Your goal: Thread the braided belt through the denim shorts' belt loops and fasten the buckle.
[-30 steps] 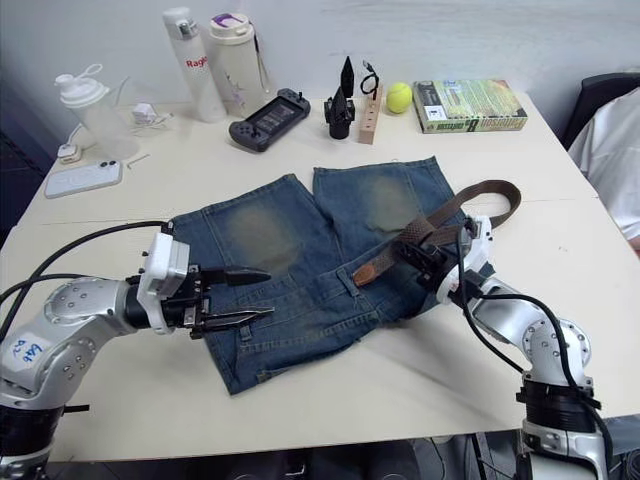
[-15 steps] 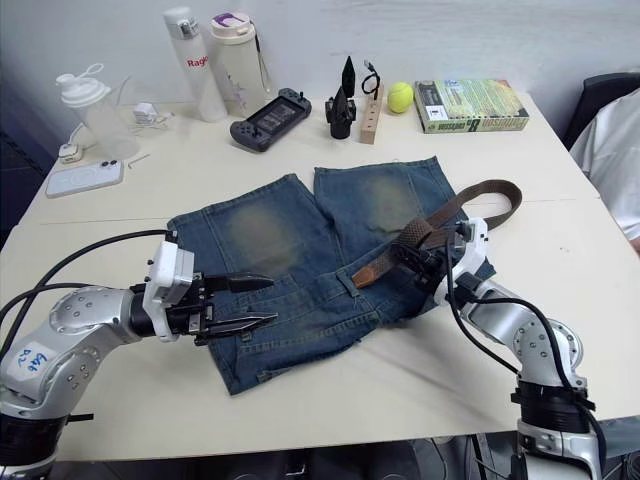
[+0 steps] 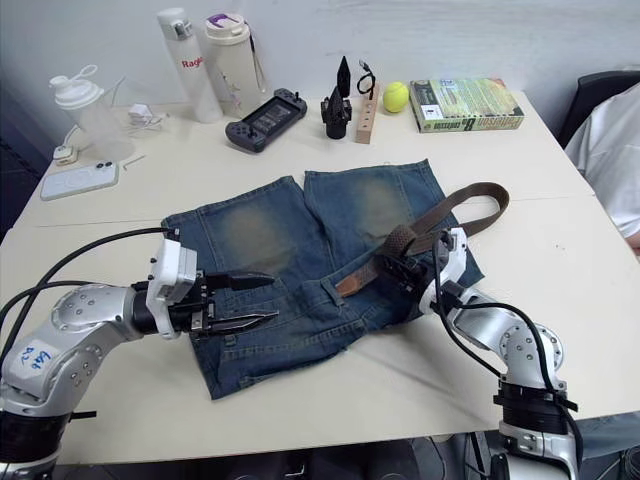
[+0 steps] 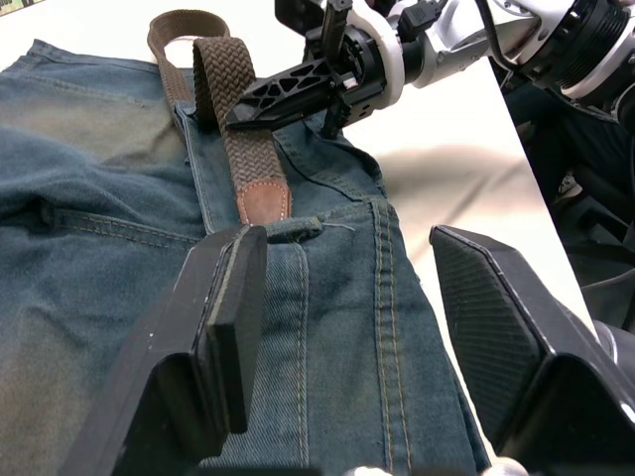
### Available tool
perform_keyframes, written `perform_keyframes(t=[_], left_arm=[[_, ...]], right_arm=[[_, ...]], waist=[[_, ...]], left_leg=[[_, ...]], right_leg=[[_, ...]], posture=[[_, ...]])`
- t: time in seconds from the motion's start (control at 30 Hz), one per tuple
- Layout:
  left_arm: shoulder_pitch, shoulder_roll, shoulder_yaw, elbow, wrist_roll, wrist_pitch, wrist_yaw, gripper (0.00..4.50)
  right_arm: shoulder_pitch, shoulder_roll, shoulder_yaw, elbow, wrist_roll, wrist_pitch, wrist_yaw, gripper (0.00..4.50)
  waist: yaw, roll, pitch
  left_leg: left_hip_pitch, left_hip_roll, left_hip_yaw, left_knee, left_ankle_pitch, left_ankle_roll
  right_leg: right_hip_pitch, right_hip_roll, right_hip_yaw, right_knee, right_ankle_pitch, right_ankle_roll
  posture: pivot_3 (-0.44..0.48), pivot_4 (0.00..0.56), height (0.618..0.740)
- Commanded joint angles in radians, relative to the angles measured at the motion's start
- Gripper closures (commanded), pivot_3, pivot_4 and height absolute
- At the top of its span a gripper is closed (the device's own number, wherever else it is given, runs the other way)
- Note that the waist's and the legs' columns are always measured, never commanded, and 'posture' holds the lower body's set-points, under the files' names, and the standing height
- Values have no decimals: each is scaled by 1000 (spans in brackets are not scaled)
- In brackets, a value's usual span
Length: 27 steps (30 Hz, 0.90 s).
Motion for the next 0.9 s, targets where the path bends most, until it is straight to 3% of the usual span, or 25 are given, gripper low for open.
perform_keyframes(t=[0.03, 0.23, 0.9], left_arm=[[-12, -4, -1, -11, 13, -12, -5, 1582], [-13, -6, 0, -7, 26, -13, -5, 1582], [-22, -10, -2, -4, 43, -10, -5, 1582]], right_arm=[[-15, 21, -28, -2, 85, 20, -9, 4500], [-23, 33, -32, -45, 184, 26, -14, 4500], [-6, 2, -31, -10, 196, 18, -46, 4500]], waist=[[-1, 0, 0], [0, 0, 0], [0, 1, 0]], left_leg=[[0, 0, 0, 0, 0, 0], [0, 0, 0, 0, 0, 0], [0, 0, 0, 0, 0, 0]], right_leg=[[0, 0, 0, 0, 0, 0], [0, 0, 1, 0, 0, 0], [0, 0, 2, 0, 0, 0]], posture=[[0, 150, 720], [0, 150, 720], [0, 150, 720]])
